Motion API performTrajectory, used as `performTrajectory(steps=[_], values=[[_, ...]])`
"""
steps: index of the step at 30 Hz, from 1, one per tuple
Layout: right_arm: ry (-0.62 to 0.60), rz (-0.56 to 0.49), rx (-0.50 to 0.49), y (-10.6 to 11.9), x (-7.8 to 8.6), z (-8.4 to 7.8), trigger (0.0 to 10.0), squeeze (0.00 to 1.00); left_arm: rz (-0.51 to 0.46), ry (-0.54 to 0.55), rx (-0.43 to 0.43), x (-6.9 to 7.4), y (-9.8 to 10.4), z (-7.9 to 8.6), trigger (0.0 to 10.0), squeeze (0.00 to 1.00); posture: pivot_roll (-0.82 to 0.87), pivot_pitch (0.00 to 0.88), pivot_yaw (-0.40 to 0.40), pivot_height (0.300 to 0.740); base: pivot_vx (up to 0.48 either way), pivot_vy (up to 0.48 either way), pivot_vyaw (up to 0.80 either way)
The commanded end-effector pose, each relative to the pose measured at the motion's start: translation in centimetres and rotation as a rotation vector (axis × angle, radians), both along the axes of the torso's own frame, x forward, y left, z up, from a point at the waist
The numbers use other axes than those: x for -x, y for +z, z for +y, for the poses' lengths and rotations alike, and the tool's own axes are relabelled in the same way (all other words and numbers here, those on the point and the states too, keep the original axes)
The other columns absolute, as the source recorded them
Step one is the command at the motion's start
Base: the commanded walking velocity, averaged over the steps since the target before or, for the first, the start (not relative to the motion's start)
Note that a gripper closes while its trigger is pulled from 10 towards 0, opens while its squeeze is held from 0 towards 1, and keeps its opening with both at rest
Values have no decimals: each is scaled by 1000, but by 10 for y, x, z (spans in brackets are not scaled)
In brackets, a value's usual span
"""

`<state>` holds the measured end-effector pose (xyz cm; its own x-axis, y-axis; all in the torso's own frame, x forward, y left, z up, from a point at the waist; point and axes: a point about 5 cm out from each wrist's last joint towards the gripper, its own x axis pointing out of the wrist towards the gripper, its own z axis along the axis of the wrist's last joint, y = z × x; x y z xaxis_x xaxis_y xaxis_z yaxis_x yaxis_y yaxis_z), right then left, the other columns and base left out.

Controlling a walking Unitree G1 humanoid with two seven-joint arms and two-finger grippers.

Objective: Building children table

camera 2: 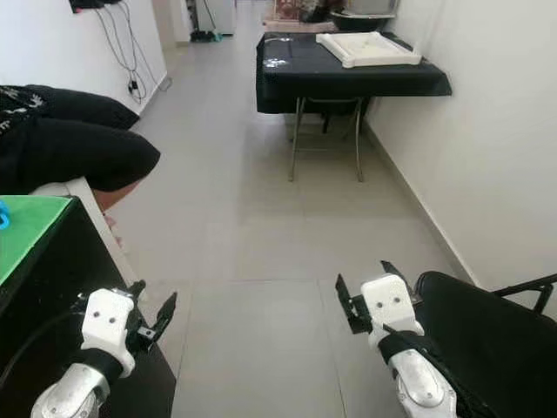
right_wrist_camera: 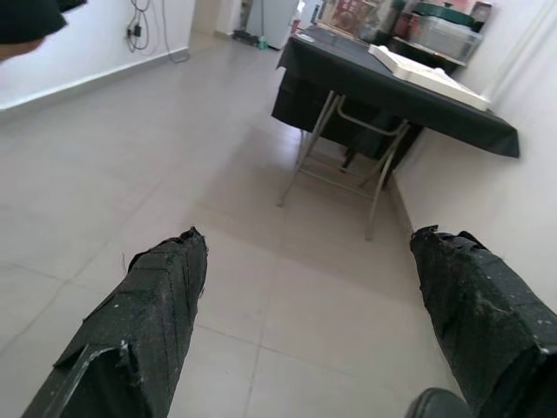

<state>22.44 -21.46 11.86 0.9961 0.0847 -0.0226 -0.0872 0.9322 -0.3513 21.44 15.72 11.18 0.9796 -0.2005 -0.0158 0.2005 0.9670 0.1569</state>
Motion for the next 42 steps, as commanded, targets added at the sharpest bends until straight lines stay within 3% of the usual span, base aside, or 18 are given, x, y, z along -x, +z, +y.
performTrajectory(steps=[1, 8, 18, 24, 29, 42], values=[[16, -30, -14, 5, -1, 5, 10000, 0, 10, 15, -39, -1, -1, 7, 10000, 0, -29, 0, -23, 740, 0, 0, 0], [10, -59, -20, 10, -10, 13, 10000, 0, 4, -17, -46, -1, 3, 1, 10000, 0, -27, 0, -23, 740, 0, 0, 0], [-44, -65, -34, 11, -23, 11, 10000, 0, 5, -17, -40, -1, 2, -1, 10000, 0, -19, 0, -33, 740, 0, 0, 0], [-116, -46, -74, 10, -30, 5, 10000, 0, 3, -23, -39, -2, 2, -3, 10000, 0, -23, 0, -32, 740, 0, 0, -800], [-122, -54, -67, 11, -31, 5, 10000, 0, 3, -26, -39, -3, 2, -4, 10000, 0, -26, 0, -35, 740, 0, 0, -800], [-92, -61, -36, 12, -36, 11, 10000, 0, 2, -40, -38, -4, 1, -9, 10000, 0, -19, 0, -40, 740, 0, -74, 0]])
